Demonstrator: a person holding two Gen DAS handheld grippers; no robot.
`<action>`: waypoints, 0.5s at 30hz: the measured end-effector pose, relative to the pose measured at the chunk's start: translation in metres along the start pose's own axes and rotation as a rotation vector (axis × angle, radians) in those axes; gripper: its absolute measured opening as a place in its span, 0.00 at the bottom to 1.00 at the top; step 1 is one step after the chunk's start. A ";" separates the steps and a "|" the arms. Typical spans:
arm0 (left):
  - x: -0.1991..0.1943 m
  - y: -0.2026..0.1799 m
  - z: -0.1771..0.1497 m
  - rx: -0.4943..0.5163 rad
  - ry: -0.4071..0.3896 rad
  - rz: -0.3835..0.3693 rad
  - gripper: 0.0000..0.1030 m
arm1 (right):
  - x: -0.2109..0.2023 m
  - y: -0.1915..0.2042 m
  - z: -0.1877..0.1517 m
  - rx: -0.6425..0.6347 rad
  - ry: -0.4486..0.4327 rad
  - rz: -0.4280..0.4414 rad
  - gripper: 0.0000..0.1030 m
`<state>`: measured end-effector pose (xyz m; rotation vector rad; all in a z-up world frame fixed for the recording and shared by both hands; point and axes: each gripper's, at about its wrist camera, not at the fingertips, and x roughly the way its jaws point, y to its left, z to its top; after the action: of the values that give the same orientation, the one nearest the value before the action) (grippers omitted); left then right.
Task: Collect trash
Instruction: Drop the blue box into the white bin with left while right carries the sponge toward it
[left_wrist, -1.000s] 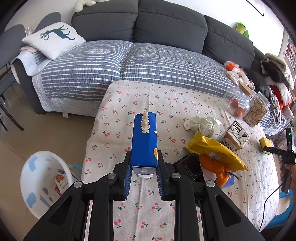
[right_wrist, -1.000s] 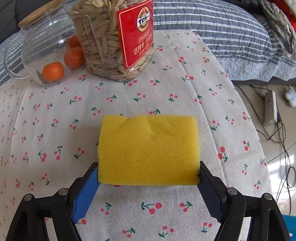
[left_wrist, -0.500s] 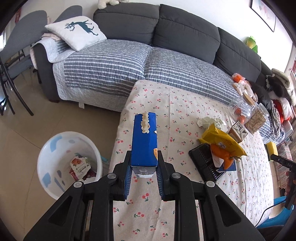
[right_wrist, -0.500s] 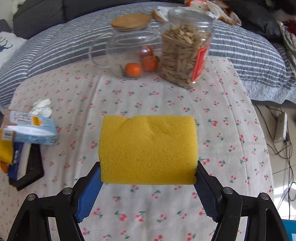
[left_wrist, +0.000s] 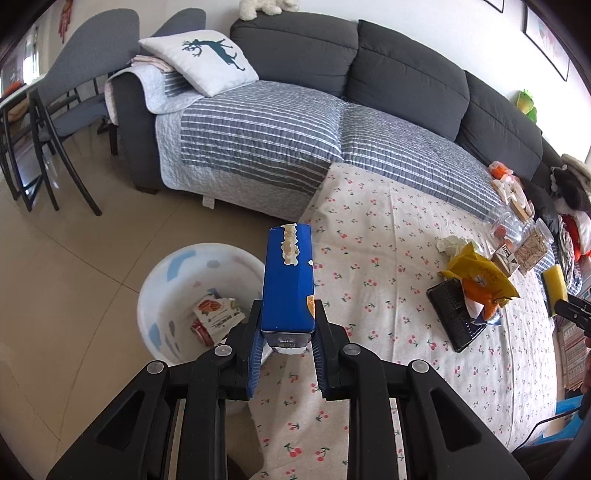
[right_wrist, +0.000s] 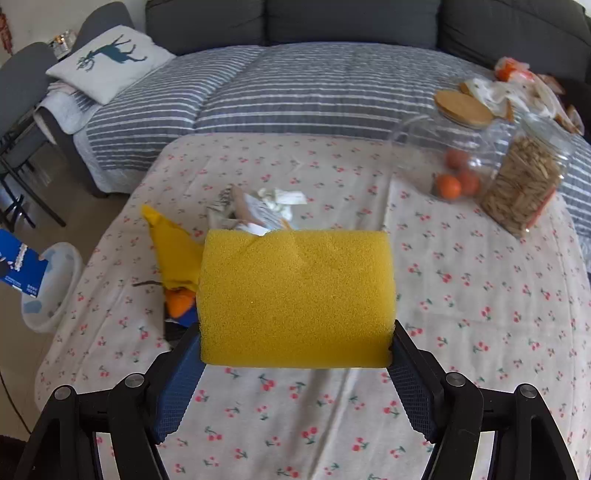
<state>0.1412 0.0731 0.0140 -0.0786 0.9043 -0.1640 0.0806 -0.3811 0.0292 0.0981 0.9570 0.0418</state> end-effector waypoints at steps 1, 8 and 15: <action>0.000 0.006 -0.001 -0.007 0.001 0.007 0.24 | 0.001 0.010 0.002 -0.017 -0.003 0.012 0.77; 0.004 0.036 -0.003 -0.054 0.008 0.051 0.24 | 0.011 0.072 0.015 -0.129 -0.012 0.077 0.77; 0.030 0.069 0.001 -0.088 0.035 0.114 0.24 | 0.040 0.121 0.023 -0.194 0.011 0.127 0.77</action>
<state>0.1682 0.1357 -0.0183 -0.1057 0.9482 -0.0198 0.1237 -0.2592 0.0225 -0.0204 0.9522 0.2523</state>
